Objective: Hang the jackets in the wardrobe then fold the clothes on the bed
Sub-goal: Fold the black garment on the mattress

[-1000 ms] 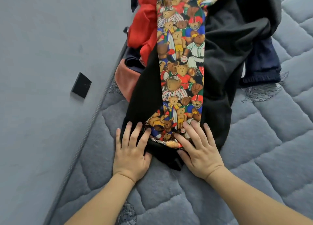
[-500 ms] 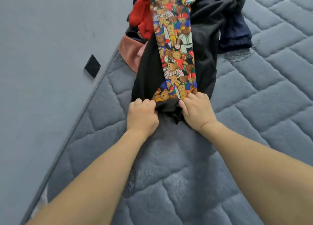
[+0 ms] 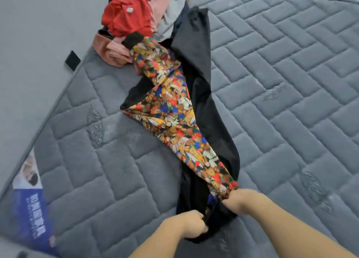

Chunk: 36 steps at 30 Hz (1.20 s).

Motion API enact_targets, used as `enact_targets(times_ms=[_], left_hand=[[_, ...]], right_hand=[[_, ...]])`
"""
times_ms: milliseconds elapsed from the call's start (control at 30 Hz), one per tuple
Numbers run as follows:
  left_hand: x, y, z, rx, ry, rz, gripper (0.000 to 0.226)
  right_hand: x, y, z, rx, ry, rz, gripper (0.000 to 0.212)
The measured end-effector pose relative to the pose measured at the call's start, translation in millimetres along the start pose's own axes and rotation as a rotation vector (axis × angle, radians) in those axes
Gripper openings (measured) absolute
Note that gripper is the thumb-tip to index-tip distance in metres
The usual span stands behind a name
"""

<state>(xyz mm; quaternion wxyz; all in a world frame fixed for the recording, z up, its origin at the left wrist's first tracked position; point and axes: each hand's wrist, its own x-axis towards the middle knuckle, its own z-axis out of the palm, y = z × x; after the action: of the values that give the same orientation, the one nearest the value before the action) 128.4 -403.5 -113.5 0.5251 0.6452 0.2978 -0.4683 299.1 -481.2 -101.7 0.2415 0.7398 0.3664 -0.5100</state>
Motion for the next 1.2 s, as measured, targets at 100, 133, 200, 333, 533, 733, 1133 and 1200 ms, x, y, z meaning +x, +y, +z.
enact_targets(times_ms=[100,133,200,333,533,733,1133,1200], left_hand=[[-8,16,11,-0.01,-0.105,-0.026,0.014],[-11,16,1,-0.118,-0.081,-0.065,0.019],[-17,13,-28,-0.311,0.101,-0.119,0.019],[-20,1,-99,-0.596,0.86,-0.023,0.023],[-29,-2,-207,-0.306,1.446,-0.073,0.09],[-45,-1,-267,-0.143,0.834,0.196,0.065],[-80,-41,-291,-0.105,1.051,0.172,0.096],[-66,-29,-285,0.117,0.963,0.043,0.054]], right_hand=[[-25,44,31,0.104,-0.127,0.079,0.042],[-28,51,26,0.128,-0.117,0.066,0.04],[-28,54,2,0.161,0.032,0.016,0.034],[-10,23,-53,0.297,0.524,-0.088,0.039],[20,-45,-82,0.378,0.425,-0.175,0.07],[7,-123,-76,-0.166,0.581,-0.42,0.035],[-9,-225,-64,-0.394,0.015,-0.673,0.046],[0,-218,-71,-0.16,-0.116,-0.582,0.046]])
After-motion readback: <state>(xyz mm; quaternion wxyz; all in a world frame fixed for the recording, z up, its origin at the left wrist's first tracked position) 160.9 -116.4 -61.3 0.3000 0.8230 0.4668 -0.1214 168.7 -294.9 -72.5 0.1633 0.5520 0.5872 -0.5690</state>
